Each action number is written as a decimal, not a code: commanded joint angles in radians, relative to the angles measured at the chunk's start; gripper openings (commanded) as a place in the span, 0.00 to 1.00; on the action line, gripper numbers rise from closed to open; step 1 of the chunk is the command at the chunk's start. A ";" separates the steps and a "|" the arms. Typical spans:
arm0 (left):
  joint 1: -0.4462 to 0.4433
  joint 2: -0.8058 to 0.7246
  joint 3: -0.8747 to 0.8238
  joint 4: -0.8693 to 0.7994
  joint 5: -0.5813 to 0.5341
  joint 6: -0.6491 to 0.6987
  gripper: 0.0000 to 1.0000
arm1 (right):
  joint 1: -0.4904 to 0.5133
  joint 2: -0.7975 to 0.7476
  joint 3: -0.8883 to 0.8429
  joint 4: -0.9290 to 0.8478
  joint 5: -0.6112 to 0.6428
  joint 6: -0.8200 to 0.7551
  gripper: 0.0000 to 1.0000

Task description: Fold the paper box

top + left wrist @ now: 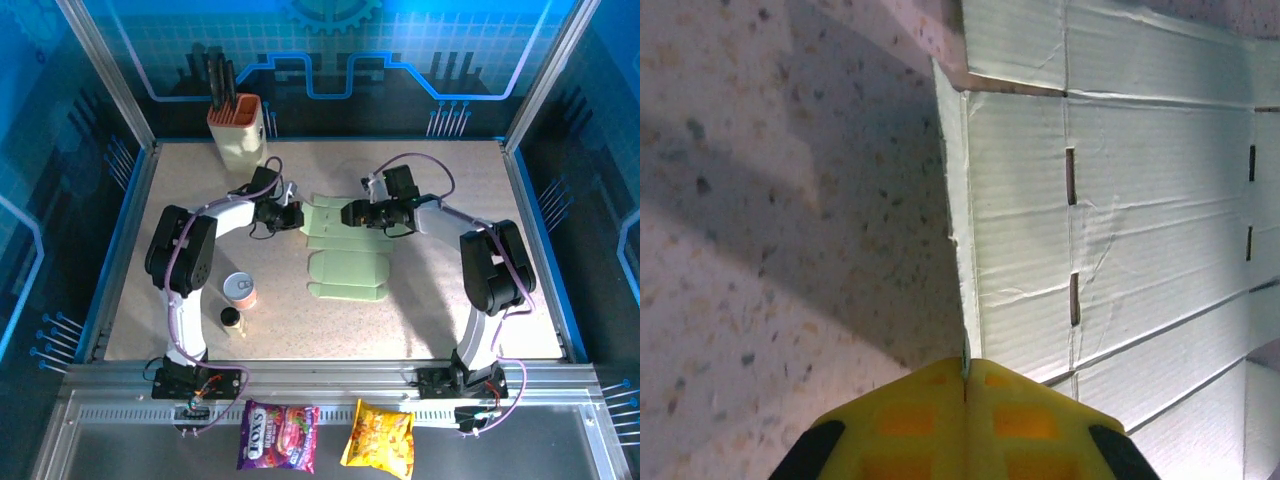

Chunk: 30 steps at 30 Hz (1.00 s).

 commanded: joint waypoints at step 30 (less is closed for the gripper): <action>-0.001 -0.204 -0.269 -0.162 -0.229 -0.085 0.35 | 0.158 0.065 -0.025 -0.166 0.051 0.069 0.62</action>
